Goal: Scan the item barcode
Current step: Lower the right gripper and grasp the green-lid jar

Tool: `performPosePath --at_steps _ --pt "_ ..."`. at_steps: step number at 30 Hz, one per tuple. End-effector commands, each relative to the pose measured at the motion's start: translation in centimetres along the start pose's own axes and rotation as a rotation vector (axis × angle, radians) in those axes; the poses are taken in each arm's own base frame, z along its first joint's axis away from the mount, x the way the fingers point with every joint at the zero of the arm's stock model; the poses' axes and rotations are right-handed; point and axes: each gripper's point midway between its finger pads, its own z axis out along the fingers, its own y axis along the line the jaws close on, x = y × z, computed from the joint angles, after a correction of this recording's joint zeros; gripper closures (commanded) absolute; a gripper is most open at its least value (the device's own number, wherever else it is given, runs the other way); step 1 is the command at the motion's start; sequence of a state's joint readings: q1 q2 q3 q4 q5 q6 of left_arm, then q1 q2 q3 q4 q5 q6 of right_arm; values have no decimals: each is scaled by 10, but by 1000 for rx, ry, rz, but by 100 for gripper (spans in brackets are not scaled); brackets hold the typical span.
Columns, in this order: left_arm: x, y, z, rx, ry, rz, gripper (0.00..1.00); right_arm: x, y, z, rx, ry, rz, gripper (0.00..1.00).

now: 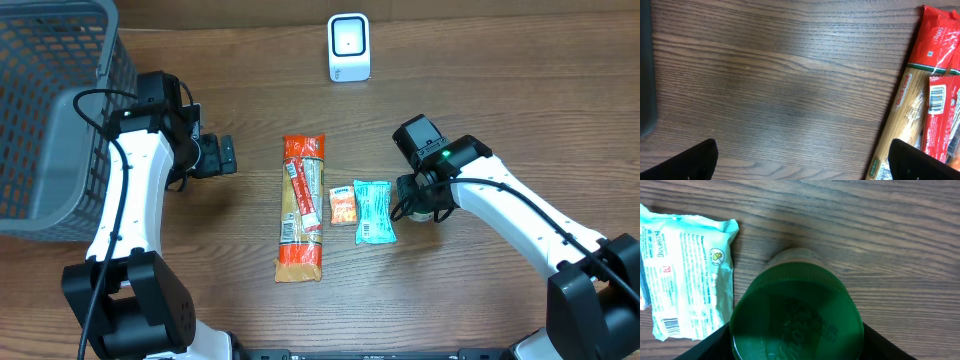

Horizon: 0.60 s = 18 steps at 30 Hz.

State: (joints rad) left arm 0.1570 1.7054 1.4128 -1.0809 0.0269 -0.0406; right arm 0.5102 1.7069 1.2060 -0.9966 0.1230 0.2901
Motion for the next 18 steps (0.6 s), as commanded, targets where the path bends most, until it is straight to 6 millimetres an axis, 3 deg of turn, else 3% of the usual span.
performPosePath --at_steps 1,4,10,18 --pt "-6 -3 -11 12 -37 28 0 -10 -8 -4 42 -31 -2 37" --pt "-6 -3 -11 12 -37 28 0 -11 -11 -4 56 -36 -1 35" --pt "-6 -3 -11 12 -37 28 0 -10 -9 -4 49 -33 3 9" --pt "-6 -3 -11 12 -37 28 0 -10 -9 -2 47 -37 23 4"
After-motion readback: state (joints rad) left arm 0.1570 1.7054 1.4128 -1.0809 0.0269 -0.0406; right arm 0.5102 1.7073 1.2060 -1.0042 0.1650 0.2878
